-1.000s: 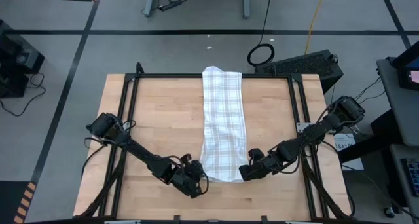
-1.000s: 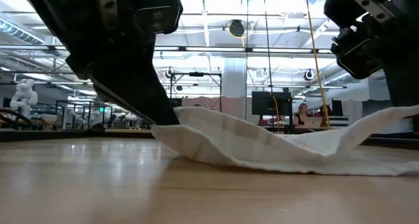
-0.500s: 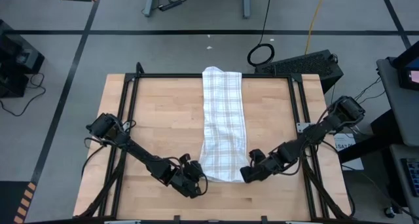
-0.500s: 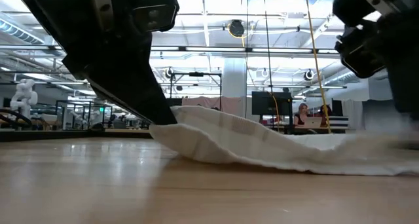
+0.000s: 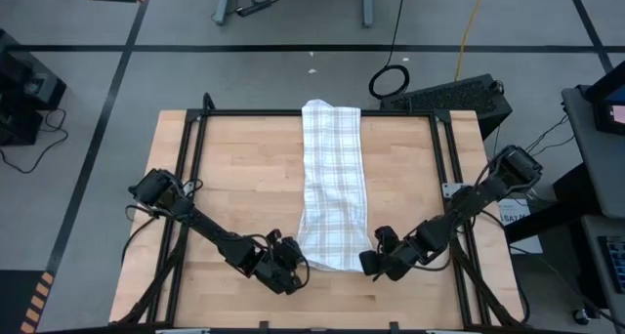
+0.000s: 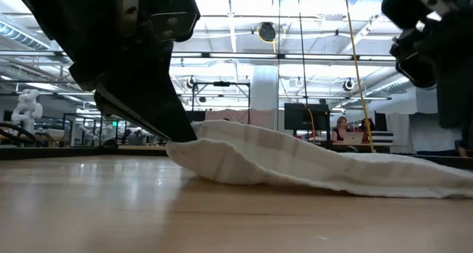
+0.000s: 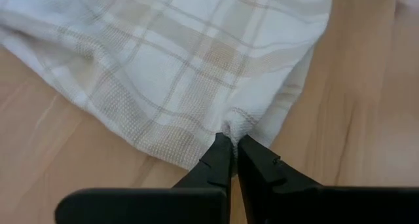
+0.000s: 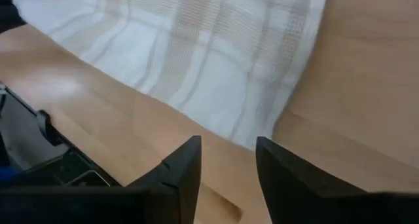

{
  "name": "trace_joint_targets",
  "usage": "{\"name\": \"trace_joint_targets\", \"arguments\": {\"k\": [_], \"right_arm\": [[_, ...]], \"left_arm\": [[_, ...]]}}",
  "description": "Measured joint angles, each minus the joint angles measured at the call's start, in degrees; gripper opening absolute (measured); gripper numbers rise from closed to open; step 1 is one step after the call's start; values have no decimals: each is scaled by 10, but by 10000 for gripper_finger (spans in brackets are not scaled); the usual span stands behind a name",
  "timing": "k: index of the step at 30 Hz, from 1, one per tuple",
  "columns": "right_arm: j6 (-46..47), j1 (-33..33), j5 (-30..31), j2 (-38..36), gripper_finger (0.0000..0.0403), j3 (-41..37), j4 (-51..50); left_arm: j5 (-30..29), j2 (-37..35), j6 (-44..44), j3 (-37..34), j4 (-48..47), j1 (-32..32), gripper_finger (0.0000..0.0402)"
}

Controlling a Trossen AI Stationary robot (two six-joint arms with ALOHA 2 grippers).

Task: Roll towel into tight, uniform cylinder
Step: Roll the white towel

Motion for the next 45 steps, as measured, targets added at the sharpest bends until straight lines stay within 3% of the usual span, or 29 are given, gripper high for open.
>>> {"name": "trace_joint_targets", "arguments": {"k": [7,18,27,31,36,38,42,45], "right_arm": [[-3,-8,15,15,130,0,24],[-14,-8,6,14,130,0,25],[-15,-8,-3,14,130,0,26],[-13,-8,-3,14,130,0,26],[-8,-8,-4,14,130,0,33],[-8,-8,-3,14,130,0,39],[-5,-8,-7,14,130,0,48],[7,-9,-43,14,130,0,48]], "left_arm": [[-5,0,-28,0,0,-2,18],[-13,0,33,0,1,-25,91],[-15,0,121,0,30,-22,101],[-11,0,135,0,40,-18,89],[2,-2,131,0,40,-18,17],[4,-2,131,0,40,-17,9],[4,-2,132,0,62,-17,38],[5,-13,136,-1,66,-21,78]]}}
